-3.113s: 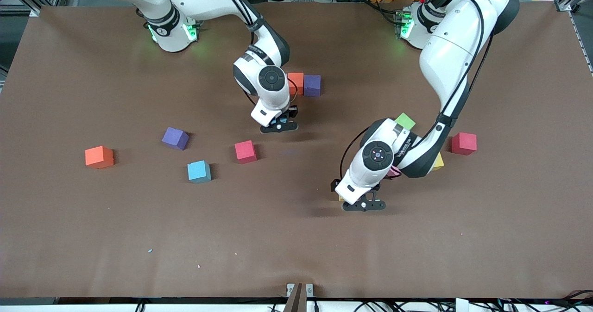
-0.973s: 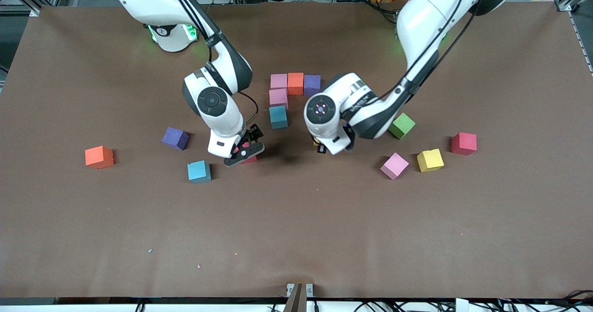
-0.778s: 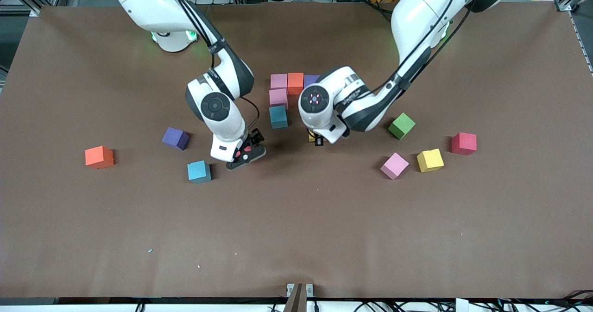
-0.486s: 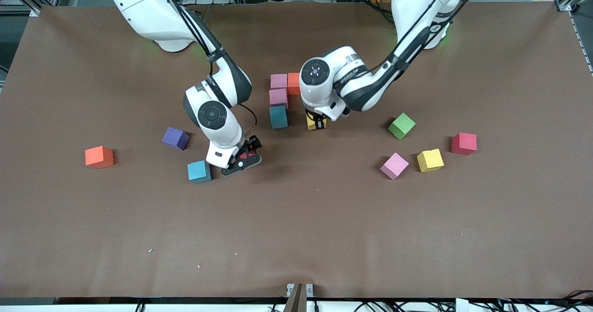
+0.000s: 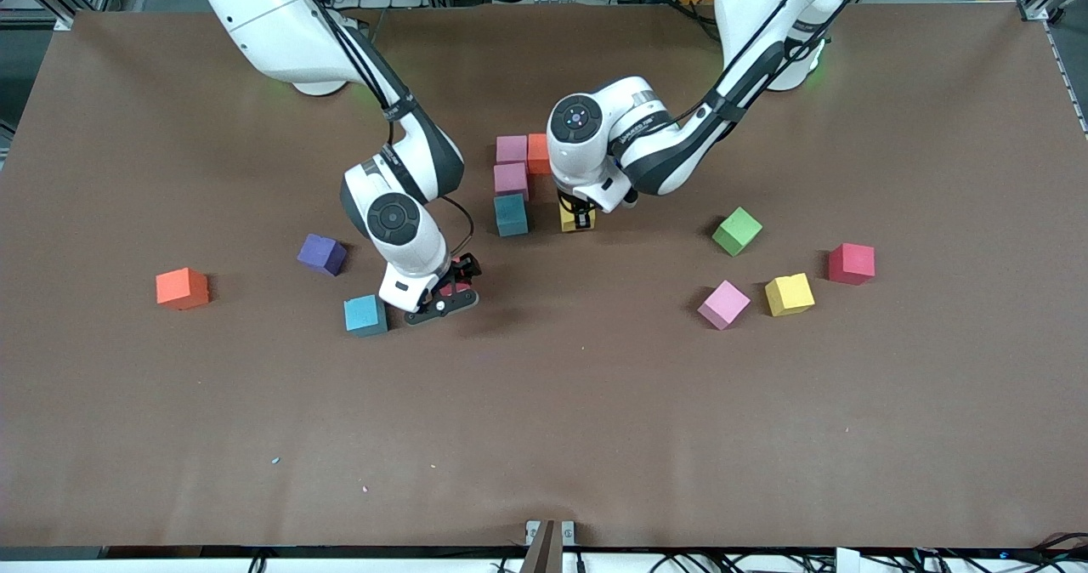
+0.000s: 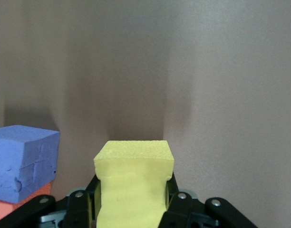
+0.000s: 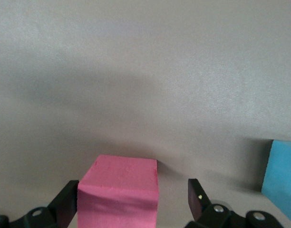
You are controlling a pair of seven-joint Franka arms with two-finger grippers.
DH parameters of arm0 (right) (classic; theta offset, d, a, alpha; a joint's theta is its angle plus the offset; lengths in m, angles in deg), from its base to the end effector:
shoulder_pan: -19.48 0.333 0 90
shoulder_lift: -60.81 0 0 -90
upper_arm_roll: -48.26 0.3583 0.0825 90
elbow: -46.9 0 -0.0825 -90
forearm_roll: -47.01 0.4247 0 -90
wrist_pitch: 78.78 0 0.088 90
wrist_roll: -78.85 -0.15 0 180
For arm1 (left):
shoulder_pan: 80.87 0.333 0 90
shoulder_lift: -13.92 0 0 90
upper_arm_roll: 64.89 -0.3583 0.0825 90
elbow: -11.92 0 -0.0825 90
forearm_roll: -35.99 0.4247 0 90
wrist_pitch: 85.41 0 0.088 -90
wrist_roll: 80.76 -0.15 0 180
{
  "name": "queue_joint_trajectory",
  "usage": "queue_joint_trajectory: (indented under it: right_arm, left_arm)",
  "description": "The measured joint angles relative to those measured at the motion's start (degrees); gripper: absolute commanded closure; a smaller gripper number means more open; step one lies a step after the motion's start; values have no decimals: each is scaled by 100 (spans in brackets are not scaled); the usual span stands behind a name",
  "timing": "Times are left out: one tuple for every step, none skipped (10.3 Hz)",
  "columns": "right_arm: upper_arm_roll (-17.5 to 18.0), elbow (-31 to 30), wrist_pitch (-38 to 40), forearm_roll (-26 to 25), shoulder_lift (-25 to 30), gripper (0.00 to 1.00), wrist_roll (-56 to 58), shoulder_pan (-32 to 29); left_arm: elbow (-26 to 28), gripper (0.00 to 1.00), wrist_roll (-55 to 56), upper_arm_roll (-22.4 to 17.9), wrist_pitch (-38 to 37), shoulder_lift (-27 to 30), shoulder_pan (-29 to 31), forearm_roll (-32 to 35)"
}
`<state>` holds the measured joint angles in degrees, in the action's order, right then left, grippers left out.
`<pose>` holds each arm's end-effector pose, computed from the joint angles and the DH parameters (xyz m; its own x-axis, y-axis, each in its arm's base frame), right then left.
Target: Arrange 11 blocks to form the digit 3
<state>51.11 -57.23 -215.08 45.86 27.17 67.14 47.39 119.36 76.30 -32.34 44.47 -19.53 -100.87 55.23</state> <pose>0.6009 0.3550 0.1748 0.9426 0.3327 -0.0271 0.3326 -0.9430 -0.0087 0.4323 -0.5133 0.1977 -0.0856 0.9955 0.0413 0.9923 0.0890 -0.0865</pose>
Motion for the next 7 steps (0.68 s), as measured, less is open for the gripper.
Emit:
queue_joint_trajectory:
  right_arm:
    - [0,-1,5,2,-14,0,-64,0]
    - [5,-1,8,2,-38,0,-181,1]
    - [14,-1,9,2,-70,0,-293,4]
    - [18,-1,9,2,-100,0,-363,7]
    - [18,-3,10,2,-122,14,-379,7]
    - [18,-8,15,2,-135,48,-382,7]
    - [18,-13,33,2,-139,70,-385,7]
  left_arm:
    - [-43,100,0,1,60,-56,-5,2]
    - [-131,100,1,2,80,-130,-33,2]
    - [-229,100,2,2,84,-203,-72,2]
    - [-325,100,2,3,85,-285,-135,2]
    - [-382,100,2,2,85,-356,-217,3]
    - [-422,100,11,-2,85,-422,-290,3]
    - [-449,100,12,-5,87,-474,-326,3]
